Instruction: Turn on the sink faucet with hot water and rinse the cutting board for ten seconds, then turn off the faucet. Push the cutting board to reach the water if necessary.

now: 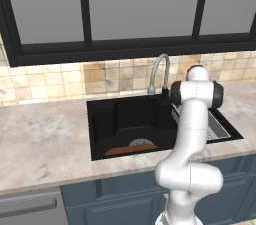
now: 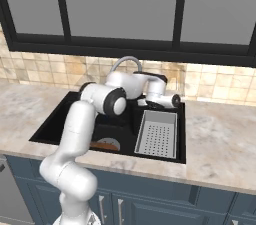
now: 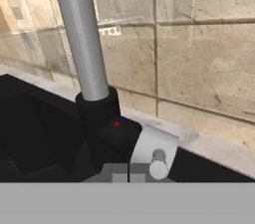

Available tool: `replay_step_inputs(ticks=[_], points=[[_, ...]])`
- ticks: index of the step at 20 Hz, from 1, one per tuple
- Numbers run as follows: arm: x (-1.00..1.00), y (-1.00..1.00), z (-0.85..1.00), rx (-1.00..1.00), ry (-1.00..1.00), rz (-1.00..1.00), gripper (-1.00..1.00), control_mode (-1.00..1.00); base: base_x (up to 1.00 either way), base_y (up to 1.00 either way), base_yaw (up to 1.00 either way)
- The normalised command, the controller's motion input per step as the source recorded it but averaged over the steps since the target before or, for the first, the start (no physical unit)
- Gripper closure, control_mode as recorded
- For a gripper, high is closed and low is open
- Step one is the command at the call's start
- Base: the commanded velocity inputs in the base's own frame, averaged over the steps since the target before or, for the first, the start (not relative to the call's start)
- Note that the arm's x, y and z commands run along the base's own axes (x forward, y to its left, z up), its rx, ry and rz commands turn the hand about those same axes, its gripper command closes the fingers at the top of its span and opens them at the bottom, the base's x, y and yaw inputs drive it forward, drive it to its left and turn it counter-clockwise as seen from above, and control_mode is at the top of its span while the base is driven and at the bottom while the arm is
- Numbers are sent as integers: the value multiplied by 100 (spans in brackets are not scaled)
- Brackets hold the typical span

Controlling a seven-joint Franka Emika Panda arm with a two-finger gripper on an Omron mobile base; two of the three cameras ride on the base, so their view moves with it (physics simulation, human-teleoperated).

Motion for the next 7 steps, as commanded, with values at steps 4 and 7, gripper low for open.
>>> replay_step_inputs(ticks=[4,7], points=[[-6,15,0,-1,0,-3,100,-100,0,0,0],[-16,-1,0,0,0,-6,100,-100,0,0,0]])
